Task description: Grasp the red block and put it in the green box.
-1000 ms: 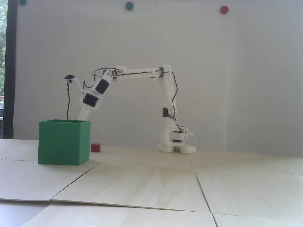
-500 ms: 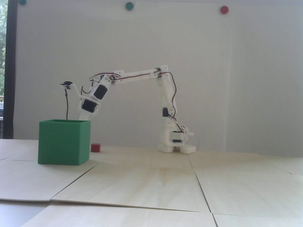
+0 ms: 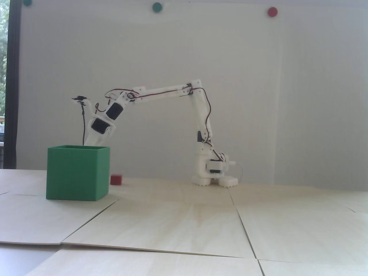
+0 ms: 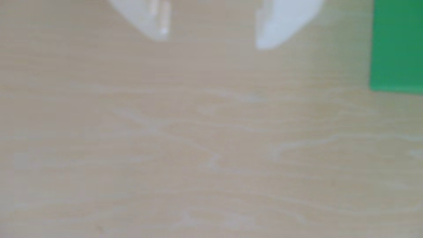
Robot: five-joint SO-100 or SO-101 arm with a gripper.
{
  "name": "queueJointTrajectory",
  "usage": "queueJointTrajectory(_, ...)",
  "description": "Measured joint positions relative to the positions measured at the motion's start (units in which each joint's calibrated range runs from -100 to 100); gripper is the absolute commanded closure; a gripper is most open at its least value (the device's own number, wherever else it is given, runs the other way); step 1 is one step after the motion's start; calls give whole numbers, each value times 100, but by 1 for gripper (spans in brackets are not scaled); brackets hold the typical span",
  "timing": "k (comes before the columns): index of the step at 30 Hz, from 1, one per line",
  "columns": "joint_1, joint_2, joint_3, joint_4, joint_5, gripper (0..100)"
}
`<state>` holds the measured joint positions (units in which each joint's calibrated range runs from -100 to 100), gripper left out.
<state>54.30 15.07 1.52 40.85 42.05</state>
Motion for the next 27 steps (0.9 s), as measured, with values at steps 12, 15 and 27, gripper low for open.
queueJointTrajectory(12, 199, 0, 0, 0, 0, 87)
queueJointTrajectory(15, 199, 0, 0, 0, 0, 87)
queueJointTrajectory(27, 199, 0, 0, 1414, 313, 87)
